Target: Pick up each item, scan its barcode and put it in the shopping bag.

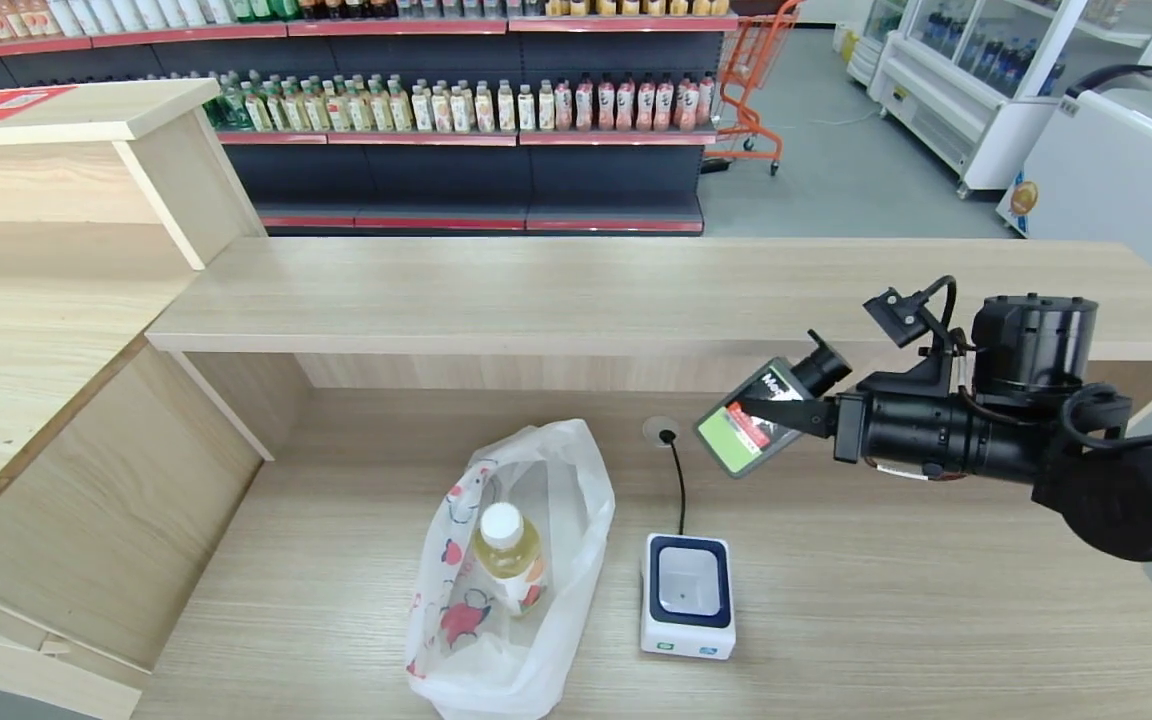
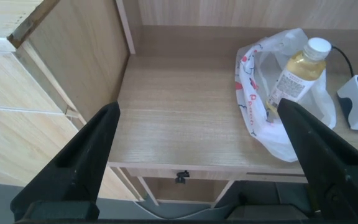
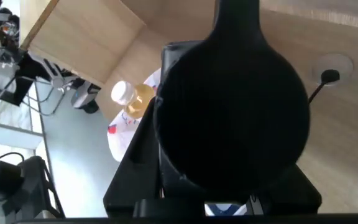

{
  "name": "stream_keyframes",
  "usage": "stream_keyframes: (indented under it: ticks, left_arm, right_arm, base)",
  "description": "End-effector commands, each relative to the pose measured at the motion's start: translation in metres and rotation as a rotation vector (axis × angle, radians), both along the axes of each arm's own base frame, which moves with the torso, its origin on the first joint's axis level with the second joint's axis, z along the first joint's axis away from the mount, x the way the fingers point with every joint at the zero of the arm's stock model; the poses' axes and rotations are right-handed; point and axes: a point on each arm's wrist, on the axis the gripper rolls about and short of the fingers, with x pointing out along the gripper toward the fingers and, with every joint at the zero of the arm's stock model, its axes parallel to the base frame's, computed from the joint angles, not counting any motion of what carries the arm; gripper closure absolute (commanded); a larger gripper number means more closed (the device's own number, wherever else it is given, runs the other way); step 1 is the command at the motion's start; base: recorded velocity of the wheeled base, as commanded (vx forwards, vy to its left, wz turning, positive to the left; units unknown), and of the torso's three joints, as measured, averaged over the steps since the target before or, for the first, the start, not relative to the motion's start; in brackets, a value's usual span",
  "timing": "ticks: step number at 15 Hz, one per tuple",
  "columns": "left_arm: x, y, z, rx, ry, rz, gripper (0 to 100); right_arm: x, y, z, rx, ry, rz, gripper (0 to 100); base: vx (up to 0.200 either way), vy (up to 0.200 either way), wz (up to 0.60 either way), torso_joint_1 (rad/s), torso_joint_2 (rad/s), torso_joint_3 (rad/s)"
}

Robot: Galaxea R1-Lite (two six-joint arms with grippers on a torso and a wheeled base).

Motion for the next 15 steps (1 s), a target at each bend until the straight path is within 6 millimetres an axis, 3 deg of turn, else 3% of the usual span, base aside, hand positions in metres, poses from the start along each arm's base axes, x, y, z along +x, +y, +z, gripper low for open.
stream_keyframes:
  ticks: [1, 6, 9, 13, 15]
  left_arm:
    - [0.000, 0.000, 0.000, 0.000, 0.001, 0.000, 0]
    - [0.000, 0.000, 0.000, 0.000, 0.000, 0.000, 0]
    - [0.000, 0.000, 0.000, 0.000, 0.000, 0.000, 0]
    - [0.000, 0.000, 0.000, 0.000, 0.000, 0.000, 0]
    - [0.000, 0.000, 0.000, 0.000, 0.001, 0.000, 0]
  right_arm:
    - [-0.012, -0.005, 0.013, 0.005, -0.043, -0.006, 100]
    - [-0.004, -0.003, -0.008, -0.074, -0.070, 0.014, 100]
    - [0.009, 0.001, -0.027, -0.218, -0.249, 0.043, 100]
    - [0.025, 0.015, -0.048, -0.273, -0.346, 0.096, 100]
    - [0.037, 0.035, -0.069, -0.257, -0.410, 0.129, 100]
  base:
    - [0.000, 0.200, 0.00, 0.027, 0.01, -0.007]
    - [0.000, 0.040, 0.00, 0.000, 0.00, 0.000]
    - [0.000, 0.000, 0.00, 0.000, 0.00, 0.000]
    - [0.000, 0.000, 0.00, 0.000, 0.00, 0.000]
    - [0.000, 0.000, 0.00, 0.000, 0.00, 0.000]
